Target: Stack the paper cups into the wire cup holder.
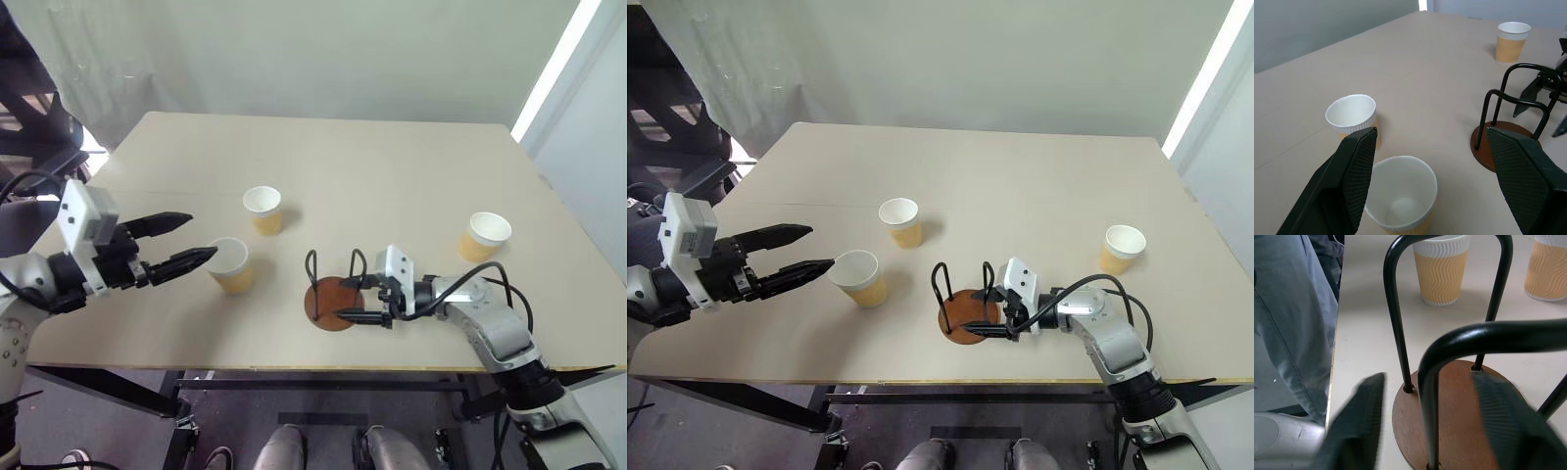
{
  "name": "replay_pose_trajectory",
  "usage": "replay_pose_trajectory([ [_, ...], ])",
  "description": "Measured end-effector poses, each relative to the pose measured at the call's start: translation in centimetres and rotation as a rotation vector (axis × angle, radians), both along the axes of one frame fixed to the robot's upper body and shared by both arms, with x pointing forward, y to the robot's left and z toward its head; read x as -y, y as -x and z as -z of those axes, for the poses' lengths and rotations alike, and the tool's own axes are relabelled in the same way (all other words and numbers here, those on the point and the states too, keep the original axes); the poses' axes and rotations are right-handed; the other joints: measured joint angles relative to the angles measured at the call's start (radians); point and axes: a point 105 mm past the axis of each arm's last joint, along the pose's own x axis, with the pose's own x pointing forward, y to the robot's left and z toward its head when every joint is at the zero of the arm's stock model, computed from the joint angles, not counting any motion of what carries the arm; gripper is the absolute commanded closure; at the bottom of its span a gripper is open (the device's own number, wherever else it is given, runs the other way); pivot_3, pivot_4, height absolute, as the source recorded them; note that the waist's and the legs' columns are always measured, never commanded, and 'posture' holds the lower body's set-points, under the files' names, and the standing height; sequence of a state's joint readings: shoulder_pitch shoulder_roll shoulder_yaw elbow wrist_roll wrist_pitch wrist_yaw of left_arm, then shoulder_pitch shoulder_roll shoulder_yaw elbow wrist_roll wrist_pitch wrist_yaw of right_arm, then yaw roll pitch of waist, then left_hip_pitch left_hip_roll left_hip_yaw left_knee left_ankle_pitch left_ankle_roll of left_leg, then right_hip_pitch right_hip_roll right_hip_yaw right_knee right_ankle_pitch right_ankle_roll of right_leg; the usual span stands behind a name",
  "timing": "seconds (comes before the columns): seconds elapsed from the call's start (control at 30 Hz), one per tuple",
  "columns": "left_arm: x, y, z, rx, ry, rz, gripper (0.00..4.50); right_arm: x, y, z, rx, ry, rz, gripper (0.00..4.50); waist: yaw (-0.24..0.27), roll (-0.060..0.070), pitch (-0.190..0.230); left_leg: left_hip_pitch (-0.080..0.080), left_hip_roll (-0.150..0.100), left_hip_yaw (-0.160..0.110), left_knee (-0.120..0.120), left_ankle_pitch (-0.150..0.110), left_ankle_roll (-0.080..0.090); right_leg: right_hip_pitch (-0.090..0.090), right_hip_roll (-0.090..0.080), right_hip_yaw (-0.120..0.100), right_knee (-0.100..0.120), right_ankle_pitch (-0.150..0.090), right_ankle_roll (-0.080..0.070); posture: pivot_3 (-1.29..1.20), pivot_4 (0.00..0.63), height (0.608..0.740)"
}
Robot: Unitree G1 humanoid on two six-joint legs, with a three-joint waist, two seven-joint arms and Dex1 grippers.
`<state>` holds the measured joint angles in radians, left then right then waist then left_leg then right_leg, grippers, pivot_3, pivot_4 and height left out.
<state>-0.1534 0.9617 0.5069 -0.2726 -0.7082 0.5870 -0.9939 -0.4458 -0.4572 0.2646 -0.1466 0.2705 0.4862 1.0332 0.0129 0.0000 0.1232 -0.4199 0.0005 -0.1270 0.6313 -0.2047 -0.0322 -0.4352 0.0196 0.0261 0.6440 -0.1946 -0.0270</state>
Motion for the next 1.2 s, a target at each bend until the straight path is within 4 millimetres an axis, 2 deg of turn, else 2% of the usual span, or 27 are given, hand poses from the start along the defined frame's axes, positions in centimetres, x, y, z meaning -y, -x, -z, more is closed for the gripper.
replay_pose_trajectory([
  [0.03,0.0,0.0,0.0,-0.001,0.000,0.000,0.70,0.0,0.0,0.0,0.000,0.001,-0.001,0.17,0.000,0.000,0.000,0.000,0.000,0.000,0.000,0.000,0.000,0.000,0.000,0.000,0.000,0.000,0.000,0.00,0.150,0.740],
  [0.07,0.0,0.0,0.0,-0.002,0.001,-0.001,0.70,0.1,0.0,0.0,-0.002,0.004,-0.005,0.02,0.000,0.000,0.000,0.000,0.000,0.000,0.000,0.000,0.000,0.000,0.000,0.000,0.000,0.000,0.000,0.00,0.150,0.740],
  [0.27,-0.2,-0.1,0.1,-0.005,-0.003,-0.006,0.70,1.8,0.6,0.5,-0.045,0.076,-0.046,0.02,0.001,0.000,0.000,-0.001,0.000,0.000,0.000,0.000,0.000,0.000,0.000,0.000,-0.001,0.000,0.000,0.00,0.150,0.740],
  [0.47,-0.6,-0.2,-0.1,-0.010,-0.014,-0.008,0.70,4.4,1.0,0.8,-0.079,0.187,-0.058,0.02,0.001,-0.001,0.000,-0.001,0.000,0.000,0.000,0.000,0.000,0.000,0.000,0.000,-0.001,-0.001,0.001,0.00,0.150,0.740],
  [0.57,-0.4,0.1,-0.4,-0.025,-0.030,0.028,0.70,6.1,1.1,0.8,-0.086,0.245,-0.044,0.02,0.002,-0.001,0.000,-0.001,0.000,0.000,0.000,0.000,0.000,0.000,0.000,0.000,-0.001,-0.001,0.002,0.00,0.150,0.740],
  [0.67,0.0,1.1,-1.3,-0.060,-0.009,0.099,0.70,9.0,1.1,0.3,-0.094,0.325,0.000,0.02,0.005,-0.002,0.000,-0.003,-0.001,0.000,0.000,0.000,0.001,0.000,0.000,0.000,-0.002,-0.002,0.003,0.00,0.150,0.740],
  [0.73,0.4,2.0,-2.3,-0.066,0.002,0.145,0.70,11.0,0.9,-0.7,-0.093,0.357,0.049,0.02,0.006,-0.002,0.000,-0.003,-0.001,0.000,0.000,-0.001,0.001,0.000,0.000,0.001,-0.002,-0.002,0.004,0.00,0.150,0.740],
  [0.83,1.8,3.4,-2.9,-0.090,0.018,0.248,0.70,13.3,0.7,-3.3,-0.061,0.358,0.098,0.02,0.006,-0.002,0.000,-0.003,-0.001,0.002,0.000,-0.003,-0.002,0.001,0.000,0.002,-0.002,-0.004,0.006,0.00,0.150,0.740],
  [0.93,2.2,3.7,-2.4,-0.120,0.027,0.272,0.70,14.0,0.3,-5.4,-0.013,0.329,0.117,0.02,0.004,-0.002,0.000,0.000,-0.001,0.001,0.000,-0.003,-0.001,0.002,0.001,0.002,-0.001,-0.005,0.006,0.00,0.150,0.740],
  [1.1,2.6,3.6,-1.5,-0.143,0.041,0.276,0.70,15.0,-1.4,-10.9,0.133,0.252,0.179,0.02,-0.001,-0.002,0.000,0.000,-0.001,0.001,0.000,0.001,0.006,0.003,0.002,0.003,-0.001,-0.005,0.008,0.00,0.150,0.740],
  [1.2,2.7,3.4,-0.7,-0.164,0.054,0.270,0.70,17.1,-3.8,-11.5,0.186,0.300,0.325,0.02,0.000,-0.002,0.000,0.001,-0.001,0.000,0.001,0.001,0.007,0.004,0.002,0.004,-0.001,-0.006,0.008,0.00,0.150,0.740],
])
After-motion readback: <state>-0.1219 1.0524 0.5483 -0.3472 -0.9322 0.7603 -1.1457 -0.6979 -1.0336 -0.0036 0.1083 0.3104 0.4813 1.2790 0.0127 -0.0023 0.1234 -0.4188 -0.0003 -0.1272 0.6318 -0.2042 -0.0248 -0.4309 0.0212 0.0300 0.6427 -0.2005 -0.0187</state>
